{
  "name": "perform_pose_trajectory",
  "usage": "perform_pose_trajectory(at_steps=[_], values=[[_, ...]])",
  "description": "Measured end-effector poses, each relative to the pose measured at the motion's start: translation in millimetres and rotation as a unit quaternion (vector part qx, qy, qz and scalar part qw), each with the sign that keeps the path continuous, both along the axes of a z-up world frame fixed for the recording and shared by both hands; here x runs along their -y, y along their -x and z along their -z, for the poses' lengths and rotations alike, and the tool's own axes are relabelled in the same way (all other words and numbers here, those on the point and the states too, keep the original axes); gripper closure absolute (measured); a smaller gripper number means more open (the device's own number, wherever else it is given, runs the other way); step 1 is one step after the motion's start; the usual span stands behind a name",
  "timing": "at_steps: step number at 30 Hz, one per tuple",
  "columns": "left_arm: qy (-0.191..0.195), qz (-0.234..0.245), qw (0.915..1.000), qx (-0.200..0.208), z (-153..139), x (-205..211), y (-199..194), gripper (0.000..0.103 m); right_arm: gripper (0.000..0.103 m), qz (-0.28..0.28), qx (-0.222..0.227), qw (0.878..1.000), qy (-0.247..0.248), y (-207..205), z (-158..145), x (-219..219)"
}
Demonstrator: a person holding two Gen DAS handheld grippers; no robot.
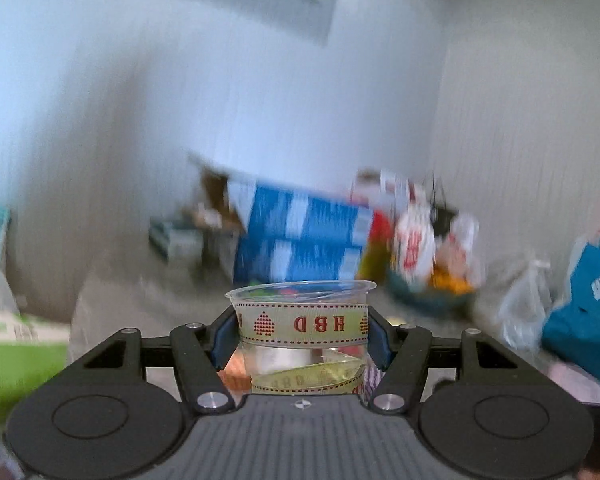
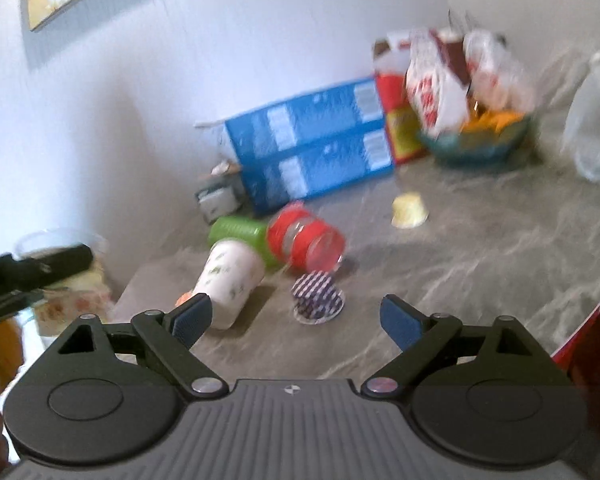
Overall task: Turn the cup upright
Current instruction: 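Rotate the held cup with the left tool until its rim faces up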
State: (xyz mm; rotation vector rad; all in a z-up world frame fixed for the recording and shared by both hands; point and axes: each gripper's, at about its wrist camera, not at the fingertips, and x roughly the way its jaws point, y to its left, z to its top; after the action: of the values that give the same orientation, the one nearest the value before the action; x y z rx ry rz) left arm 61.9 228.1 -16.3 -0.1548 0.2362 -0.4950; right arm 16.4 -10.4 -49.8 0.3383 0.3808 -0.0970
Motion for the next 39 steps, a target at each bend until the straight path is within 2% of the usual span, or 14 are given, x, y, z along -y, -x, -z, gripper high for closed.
perform_pose_trajectory(at_steps=[1,3,6,9,12,14,16,22,26,36,39], values=[[0.001,-0.018,0.9994,0.031,7.0,3.2,6.9,0.036,0.002,0.003,0.006,1.000,-0.004,2.0,2.4,1.1],[-0.003,-0.041,0.9965,0.072,20.0,8.5,14.8,0.036,0.002,0.009,0.020,0.999,-0.025,7.7,6.7,5.2],[-0.005,-0.063,0.9926,0.104,43.8,20.2,19.9,0.036,0.001,0.015,0.038,0.998,-0.038,16.8,15.5,8.2],[-0.013,-0.070,0.9885,0.133,60.8,32.7,30.0,0.036,0.001,0.008,0.048,0.998,-0.029,22.8,23.5,4.8],[-0.017,-0.072,0.9838,0.163,73.1,40.1,41.4,0.036,0.001,0.011,0.069,0.997,0.010,25.4,31.7,-0.3],[-0.015,-0.066,0.9851,0.158,79.9,43.8,41.6,0.036,0.001,0.013,0.082,0.996,0.036,25.3,37.9,-4.3],[-0.017,-0.070,0.9858,0.152,83.3,40.3,44.3,0.036,0.001,0.008,0.081,0.996,0.043,22.6,42.7,-6.1],[-0.012,-0.081,0.9876,0.134,93.0,39.1,38.8,0.036,0.001,-0.002,0.089,0.996,0.031,23.0,49.5,-5.2],[-0.033,-0.096,0.9829,0.154,94.5,47.5,43.3,0.037,0.001,-0.004,0.088,0.996,0.021,23.5,53.3,-4.2],[-0.054,-0.087,0.9851,0.138,116.1,55.0,51.6,0.037,0.001,-0.005,0.093,0.996,0.016,33.7,58.9,-2.0],[-0.054,-0.087,0.9841,0.145,118.2,54.3,52.6,0.036,0.001,0.000,0.092,0.996,0.015,34.4,60.5,-0.4]])
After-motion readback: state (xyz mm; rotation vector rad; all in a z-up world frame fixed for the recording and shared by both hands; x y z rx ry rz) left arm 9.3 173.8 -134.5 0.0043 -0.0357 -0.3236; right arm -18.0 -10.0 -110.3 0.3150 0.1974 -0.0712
